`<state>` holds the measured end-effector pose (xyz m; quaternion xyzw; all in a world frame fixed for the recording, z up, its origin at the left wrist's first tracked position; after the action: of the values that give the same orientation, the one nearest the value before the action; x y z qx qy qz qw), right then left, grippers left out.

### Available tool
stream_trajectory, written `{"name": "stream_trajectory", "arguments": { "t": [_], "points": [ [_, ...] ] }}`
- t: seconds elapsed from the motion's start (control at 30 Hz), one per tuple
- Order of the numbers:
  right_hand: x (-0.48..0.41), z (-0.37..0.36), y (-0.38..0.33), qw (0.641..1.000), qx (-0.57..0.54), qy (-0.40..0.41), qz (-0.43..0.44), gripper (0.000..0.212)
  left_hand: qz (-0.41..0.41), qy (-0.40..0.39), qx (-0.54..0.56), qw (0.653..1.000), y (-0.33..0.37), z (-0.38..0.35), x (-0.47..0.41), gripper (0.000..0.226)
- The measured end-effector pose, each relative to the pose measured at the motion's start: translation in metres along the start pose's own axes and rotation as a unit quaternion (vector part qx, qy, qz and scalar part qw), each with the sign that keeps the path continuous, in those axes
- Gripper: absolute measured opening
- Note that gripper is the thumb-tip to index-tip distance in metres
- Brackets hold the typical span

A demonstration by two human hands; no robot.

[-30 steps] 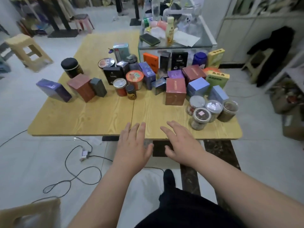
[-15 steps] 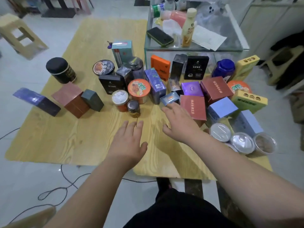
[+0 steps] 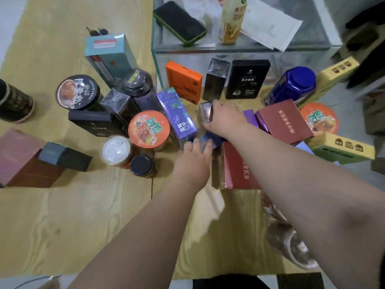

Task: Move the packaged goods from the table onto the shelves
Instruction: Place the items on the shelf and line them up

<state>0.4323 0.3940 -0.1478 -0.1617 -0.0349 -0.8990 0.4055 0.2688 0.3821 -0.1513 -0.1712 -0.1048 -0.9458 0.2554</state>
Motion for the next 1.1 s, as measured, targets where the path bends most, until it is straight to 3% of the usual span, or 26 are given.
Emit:
{"name": "stream_trajectory", "arguments": {
  "t": [0.1,0.17,0.23,0.3,0.37,0.47,0.53,0.57,0.67,0.7,0.83,0.87,0.93,1.1],
  "points": [
    [-0.014,-0.007,0.0,1.0,0.008,0.002,-0.019,0.06,0.01,0.048,-0.016,0.999,0.002,-0.014,-0.014,0.061],
    [-0.016,-0.009,0.0,0.999,0.011,0.009,-0.03,0.061,0.021,0.094,0.017,0.995,0.003,-0.02,-0.011,0.05],
    [-0.011,-0.006,0.0,0.999,-0.008,0.023,-0.035,0.06,0.041,0.085,0.072,0.993,-0.001,-0.027,-0.002,0.046],
    [0.0,0.003,0.002,0.993,-0.091,0.055,-0.046,0.057,0.058,0.066,0.163,0.983,-0.01,-0.037,0.013,0.048],
    [0.018,0.016,0.004,0.972,-0.207,0.104,-0.047,0.053,0.067,0.102,0.278,0.953,-0.02,-0.034,0.036,0.046],
    [0.058,0.037,0.005,0.913,-0.37,0.171,-0.028,0.046,0.104,0.174,0.418,0.885,-0.036,-0.018,0.085,0.037],
    [0.09,0.047,0.004,0.869,-0.464,0.172,0.006,0.04,0.157,0.188,0.514,0.822,-0.047,-0.007,0.123,0.027],
    [0.109,0.05,0.002,0.843,-0.515,0.154,0.024,0.037,0.188,0.193,0.581,0.768,-0.053,-0.003,0.142,0.026],
    [0.166,0.048,-0.009,0.784,-0.615,0.058,0.062,0.04,0.226,0.234,0.76,0.563,-0.065,0.003,0.202,0.039],
    [0.187,0.045,-0.016,0.773,-0.63,0.02,0.077,0.04,0.219,0.249,0.785,0.524,-0.068,0.003,0.224,0.037],
    [0.275,0.022,-0.053,0.707,-0.688,-0.129,0.096,0.029,0.211,0.295,0.812,0.458,-0.077,-0.005,0.315,0.019],
    [0.296,0.015,-0.066,0.703,-0.686,-0.155,0.101,0.026,0.223,0.301,0.826,0.422,-0.079,-0.013,0.339,0.026],
    [0.336,0.003,-0.095,0.71,-0.664,-0.2,0.124,0.023,0.248,0.316,0.832,0.383,-0.079,-0.031,0.388,0.038],
    [0.419,-0.011,-0.177,0.71,-0.602,-0.314,0.189,0.026,0.278,0.397,0.811,0.328,-0.074,-0.052,0.51,0.028]
  ]
}}
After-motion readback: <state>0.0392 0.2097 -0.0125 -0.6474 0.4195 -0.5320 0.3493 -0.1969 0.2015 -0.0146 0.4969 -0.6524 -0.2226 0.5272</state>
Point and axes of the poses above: each hand's wrist, its own x-axis away from the middle knuckle, its own z-axis out of the back of the hand, y = z × x, the point moved 3 cm from there along -x, towards the middle knuckle, and after that the axes turned 3 degrees about x, right-handed, at the moved point
